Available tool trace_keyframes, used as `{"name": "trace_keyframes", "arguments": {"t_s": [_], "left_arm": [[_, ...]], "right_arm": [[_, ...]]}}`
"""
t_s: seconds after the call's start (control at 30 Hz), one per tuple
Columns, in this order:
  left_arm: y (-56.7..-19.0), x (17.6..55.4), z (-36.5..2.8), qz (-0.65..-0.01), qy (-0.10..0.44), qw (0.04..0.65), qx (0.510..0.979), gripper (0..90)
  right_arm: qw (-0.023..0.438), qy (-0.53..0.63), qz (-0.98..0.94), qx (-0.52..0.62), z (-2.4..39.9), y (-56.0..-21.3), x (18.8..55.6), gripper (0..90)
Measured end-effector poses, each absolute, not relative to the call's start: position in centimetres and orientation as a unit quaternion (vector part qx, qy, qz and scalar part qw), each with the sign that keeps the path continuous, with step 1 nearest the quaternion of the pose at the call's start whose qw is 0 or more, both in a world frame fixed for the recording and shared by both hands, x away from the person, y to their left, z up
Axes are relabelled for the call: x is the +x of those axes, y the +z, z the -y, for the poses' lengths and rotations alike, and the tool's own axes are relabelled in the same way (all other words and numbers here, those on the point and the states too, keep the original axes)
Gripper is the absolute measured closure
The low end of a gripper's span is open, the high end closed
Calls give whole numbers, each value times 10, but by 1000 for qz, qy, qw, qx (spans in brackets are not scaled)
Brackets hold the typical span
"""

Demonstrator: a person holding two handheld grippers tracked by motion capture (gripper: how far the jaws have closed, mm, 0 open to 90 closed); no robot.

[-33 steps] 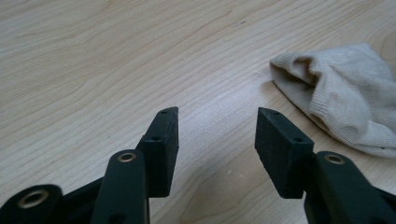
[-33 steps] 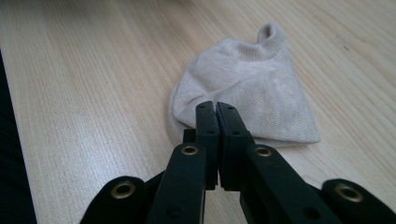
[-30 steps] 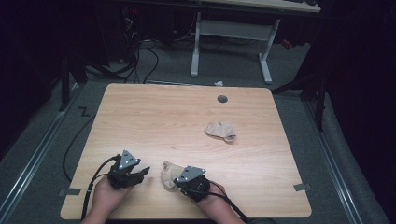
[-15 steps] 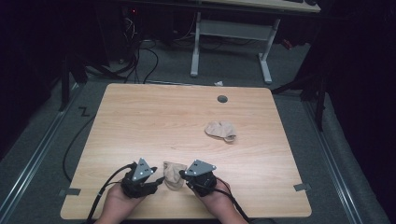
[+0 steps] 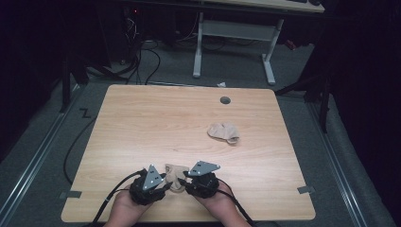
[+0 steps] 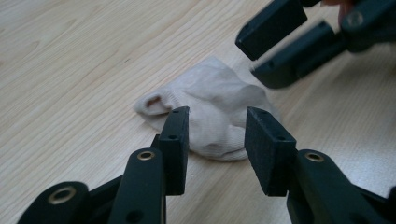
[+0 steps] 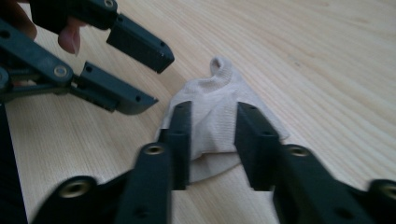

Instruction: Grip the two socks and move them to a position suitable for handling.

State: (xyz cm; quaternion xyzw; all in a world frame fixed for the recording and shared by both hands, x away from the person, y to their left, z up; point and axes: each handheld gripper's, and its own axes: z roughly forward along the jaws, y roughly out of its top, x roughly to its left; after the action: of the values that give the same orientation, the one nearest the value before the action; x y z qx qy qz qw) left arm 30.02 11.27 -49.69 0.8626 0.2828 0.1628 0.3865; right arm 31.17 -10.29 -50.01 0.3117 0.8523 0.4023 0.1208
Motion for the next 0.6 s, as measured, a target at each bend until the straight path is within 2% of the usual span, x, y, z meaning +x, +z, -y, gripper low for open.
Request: {"name": "trace_keyframes", "arguments": {"t_s": [0.07,0.1,0.13,0.17,0.6], "left_arm": [[-496,301,-114,-285,160,387,862,608],[-496,300,-114,-285,159,390,861,608],[-496,299,-114,-284,159,391,861,608],[-496,299,-113,-283,158,391,861,609],[-508,296,-84,-256,138,380,878,632]], "right_arm": [[120,380,-864,307,97,-507,313,675],[121,371,-869,305,95,-509,314,727],[119,363,-873,303,93,-512,315,838],[124,361,-873,304,93,-512,315,858],[152,402,-837,340,113,-496,315,866]]}}
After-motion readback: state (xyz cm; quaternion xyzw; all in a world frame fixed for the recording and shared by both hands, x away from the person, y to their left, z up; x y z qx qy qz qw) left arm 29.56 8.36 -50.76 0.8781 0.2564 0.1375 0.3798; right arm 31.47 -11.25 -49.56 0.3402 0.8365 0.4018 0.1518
